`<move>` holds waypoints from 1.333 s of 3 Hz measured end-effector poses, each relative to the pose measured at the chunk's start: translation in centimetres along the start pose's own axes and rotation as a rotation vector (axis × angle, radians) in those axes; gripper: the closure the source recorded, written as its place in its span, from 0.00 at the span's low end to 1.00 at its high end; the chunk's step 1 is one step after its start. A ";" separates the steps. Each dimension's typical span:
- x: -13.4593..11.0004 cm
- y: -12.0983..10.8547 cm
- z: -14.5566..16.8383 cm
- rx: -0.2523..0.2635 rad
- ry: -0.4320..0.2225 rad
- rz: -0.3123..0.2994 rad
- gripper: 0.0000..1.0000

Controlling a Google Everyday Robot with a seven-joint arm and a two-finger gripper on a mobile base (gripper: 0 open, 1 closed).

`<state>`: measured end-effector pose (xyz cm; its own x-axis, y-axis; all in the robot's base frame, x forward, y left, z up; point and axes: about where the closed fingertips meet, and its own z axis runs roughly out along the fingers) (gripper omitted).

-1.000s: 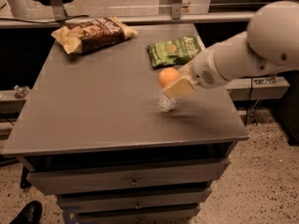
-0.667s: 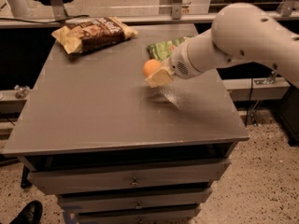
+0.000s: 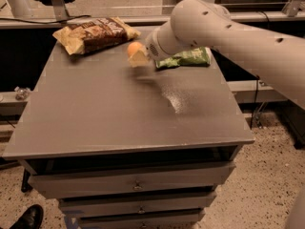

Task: Move orange near brown chip bag

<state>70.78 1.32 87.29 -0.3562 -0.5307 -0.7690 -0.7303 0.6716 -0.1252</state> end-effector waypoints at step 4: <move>-7.0 -2.9 12.6 -0.028 0.029 0.047 0.84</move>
Offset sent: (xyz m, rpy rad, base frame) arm 0.1378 0.0824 -0.0009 0.0375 0.0137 -0.0317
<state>82.77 9.62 85.11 -0.4066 -0.5142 -0.7552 -0.7282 0.6816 -0.0720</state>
